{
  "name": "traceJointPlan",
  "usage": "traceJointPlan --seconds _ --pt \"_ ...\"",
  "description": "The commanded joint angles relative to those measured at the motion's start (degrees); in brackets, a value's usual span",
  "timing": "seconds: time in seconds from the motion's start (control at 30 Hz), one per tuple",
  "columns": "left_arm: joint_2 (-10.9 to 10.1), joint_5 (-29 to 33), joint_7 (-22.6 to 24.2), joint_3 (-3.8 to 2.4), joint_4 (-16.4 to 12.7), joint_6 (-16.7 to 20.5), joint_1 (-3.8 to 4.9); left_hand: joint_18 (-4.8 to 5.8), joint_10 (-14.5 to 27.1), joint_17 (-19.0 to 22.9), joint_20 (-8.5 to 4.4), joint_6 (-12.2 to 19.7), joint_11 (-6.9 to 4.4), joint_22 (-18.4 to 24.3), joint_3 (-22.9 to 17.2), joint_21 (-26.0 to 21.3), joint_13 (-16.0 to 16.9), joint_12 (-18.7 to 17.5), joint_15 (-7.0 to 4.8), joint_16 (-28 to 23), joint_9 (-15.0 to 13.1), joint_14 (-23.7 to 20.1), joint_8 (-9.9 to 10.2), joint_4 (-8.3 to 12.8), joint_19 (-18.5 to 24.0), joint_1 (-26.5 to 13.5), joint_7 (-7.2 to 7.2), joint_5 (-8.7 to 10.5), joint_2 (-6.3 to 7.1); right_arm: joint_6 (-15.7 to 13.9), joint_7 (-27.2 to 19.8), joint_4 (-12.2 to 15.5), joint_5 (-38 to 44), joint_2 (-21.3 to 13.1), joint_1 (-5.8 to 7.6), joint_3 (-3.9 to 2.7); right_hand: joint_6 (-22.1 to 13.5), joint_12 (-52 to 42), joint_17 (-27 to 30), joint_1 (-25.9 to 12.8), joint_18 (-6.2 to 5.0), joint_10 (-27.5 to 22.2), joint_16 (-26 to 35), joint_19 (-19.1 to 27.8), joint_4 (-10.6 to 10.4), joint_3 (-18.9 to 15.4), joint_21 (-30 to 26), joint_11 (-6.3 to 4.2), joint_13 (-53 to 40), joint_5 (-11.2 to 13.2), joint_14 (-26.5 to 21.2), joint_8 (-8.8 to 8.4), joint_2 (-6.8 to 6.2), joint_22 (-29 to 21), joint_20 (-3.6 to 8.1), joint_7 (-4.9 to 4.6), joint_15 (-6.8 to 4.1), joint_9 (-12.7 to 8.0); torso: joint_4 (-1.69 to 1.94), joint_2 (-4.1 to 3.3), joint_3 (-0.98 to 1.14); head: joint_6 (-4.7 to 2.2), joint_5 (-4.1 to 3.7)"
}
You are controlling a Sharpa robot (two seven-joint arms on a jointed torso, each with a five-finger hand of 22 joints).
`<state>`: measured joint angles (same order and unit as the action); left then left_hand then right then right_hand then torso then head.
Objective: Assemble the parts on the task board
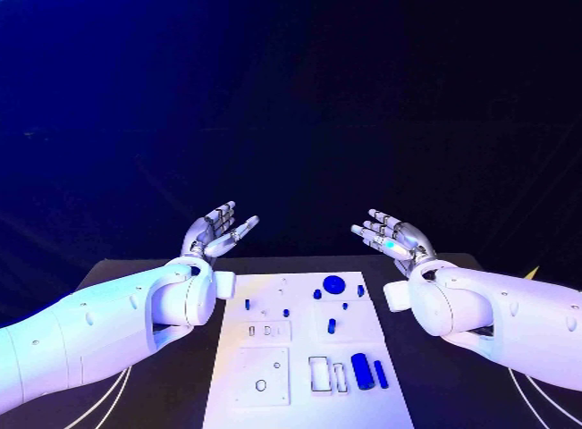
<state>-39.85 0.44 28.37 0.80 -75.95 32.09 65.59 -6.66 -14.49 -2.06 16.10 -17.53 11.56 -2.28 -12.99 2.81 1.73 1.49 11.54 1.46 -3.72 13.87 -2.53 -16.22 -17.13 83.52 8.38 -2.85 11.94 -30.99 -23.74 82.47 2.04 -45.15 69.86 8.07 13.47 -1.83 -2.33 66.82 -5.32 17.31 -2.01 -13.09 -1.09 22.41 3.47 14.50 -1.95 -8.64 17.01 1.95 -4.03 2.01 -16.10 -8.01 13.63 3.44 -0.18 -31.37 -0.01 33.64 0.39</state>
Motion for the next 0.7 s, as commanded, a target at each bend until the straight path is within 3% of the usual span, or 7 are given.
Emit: traceJointPlan --seconds 0.03,0.2,0.23,0.33,0.37,0.43,0.7 --pt "0.4 0.1 0.1 0.04 0.9 -7.1 0.38 -1.63 -1.6 -0.3 0.44 -1.8 0.46 -0.2 -0.6 0.5 0.2 0.5 0.43 0.7 -0.4 1.9 -0.5 -0.8 -1.3 3.2 5.79 -0.44 0.01 9.8 3.1 -0.8 3.2 0.0 0.91 0.65 5.1 -0.8 -1.1 3.6 -0.99 6.1 -1.8 -3.0 0.9 1.7 1.5 0.87 -0.5 -0.4 7.4 1.35 -0.08 0.5 -0.71 -9.02 0.62 1.2 0.0 0.0 0.0 0.0 0.0" --pt "0.5 0.1 0.1 0.05 1.1 -7.4 0.47 -1.58 -8.5 -1.9 0.58 -6.7 1.73 -1.1 -2.5 2.3 0.8 1.3 1.04 2.8 -1.4 11.1 -1.9 -0.7 -6.6 3.0 6.88 -0.29 -1.95 11.8 3.8 -1.5 3.7 -0.1 1.82 1.39 13.5 -2.1 -2.7 5.9 -1.9 17.8 -4.2 -9.5 2.9 3.0 3.9 0.21 -1.2 -0.1 18.4 3.75 -0.46 1.3 -0.62 -8.73 -0.26 3.0 0.0 0.0 0.0 0.0 0.0" --pt "-2.1 0.0 0.1 0.05 -1.2 -7.8 0.56 -1.37 -11.9 -2.5 0.61 -8.4 2.04 -1.5 -3.1 3.4 1.0 1.8 1.3 3.8 -1.7 15.0 -2.4 -0.5 -9.8 3.0 7.15 -0.23 -2.59 9.6 4.9 -2.3 17.9 -0.5 2.3 1.37 14.3 -2.1 -2.7 6.0 -2.01 18.5 -4.3 -10.0 3.0 3.0 4.1 0.12 -1.2 -0.1 19.2 3.98 -0.52 1.3 -0.61 -8.68 -0.37 3.2 -0.12 -0.94 -0.2 1.73 -0.52" --pt "-2.6 -0.1 0.1 0.04 -1.6 -7.9 0.58 -1.51 -23.8 -4.6 0.54 -15.4 2.43 -3.1 -4.5 6.9 1.9 3.9 1.02 7.1 -3.2 26.6 -4.6 -0.1 -20.2 3.0 7.28 -0.2 -3.63 8.7 4.8 -2.5 23.5 -0.6 2.61 1.35 20.4 -2.7 -3.5 7.0 -2.94 25.8 -5.6 -16.2 3.8 3.5 6.2 -0.64 -1.5 0.3 25.5 5.79 -0.97 1.9 -0.55 -8.17 -1.26 4.4 -0.09 -1.33 -0.22 1.83 -0.78" --pt "-2.8 -0.2 0.1 0.04 -1.7 -8.1 0.59 -2.16 -31.4 -5.6 0.52 -20.3 1.93 -3.5 -5.2 8.3 2.3 5.2 0.28 8.7 -4.2 30.7 -6.3 0.2 -22.7 3.1 7.09 -0.19 -3.9 8.5 4.9 -2.7 25.5 -0.6 2.75 1.35 23.9 -2.8 -3.9 7.4 -3.34 28.8 -6.1 -19.1 4.1 3.9 7.1 -1.04 -1.7 0.2 28.5 6.8 -1.13 2.1 -0.54 -7.79 -1.66 5.1 -0.04 -1.47 -0.24 1.86 -0.85" --pt "-3.0 -0.4 -0.1 0.04 -1.9 -8.5 0.6 -3.32 -35.0 -6.9 0.41 -26.8 1.01 -4.1 -6.2 10.2 2.3 5.7 -0.89 10.3 -5.5 34.2 -8.5 0.6 -26.0 2.9 6.51 -0.2 -4.11 8.4 5.2 -3.0 28.3 -0.6 3.05 1.33 28.3 -2.9 -4.2 7.8 -4.05 32.6 -6.7 -25.3 4.4 4.4 9.1 -1.55 -1.8 -0.1 31.3 8.04 -1.42 2.7 -0.53 -7.43 -2.33 5.9 0.06 -1.73 -0.26 1.82 -0.88" --pt "-3.6 -1.8 -0.8 0.02 -2.9 -10.1 0.82 -3.93 -40.4 -9.5 -0.42 -29.9 -0.55 -4.9 -8.7 12.9 2.2 5.4 -2.54 12.0 -6.0 38.8 -10.2 1.5 -30.4 2.5 5.18 -0.16 -3.64 9.0 7.1 -3.7 38.3 -0.5 4.2 1.29 34.3 -2.2 -4.9 7.9 -5.23 37.2 -8.7 -30.7 4.8 6.4 10.9 -2.79 -1.7 -1.5 37.5 9.34 -3.19 2.8 -0.04 -6.52 -4.05 6.4 0.6 -2.61 -0.29 1.95 -1.26"
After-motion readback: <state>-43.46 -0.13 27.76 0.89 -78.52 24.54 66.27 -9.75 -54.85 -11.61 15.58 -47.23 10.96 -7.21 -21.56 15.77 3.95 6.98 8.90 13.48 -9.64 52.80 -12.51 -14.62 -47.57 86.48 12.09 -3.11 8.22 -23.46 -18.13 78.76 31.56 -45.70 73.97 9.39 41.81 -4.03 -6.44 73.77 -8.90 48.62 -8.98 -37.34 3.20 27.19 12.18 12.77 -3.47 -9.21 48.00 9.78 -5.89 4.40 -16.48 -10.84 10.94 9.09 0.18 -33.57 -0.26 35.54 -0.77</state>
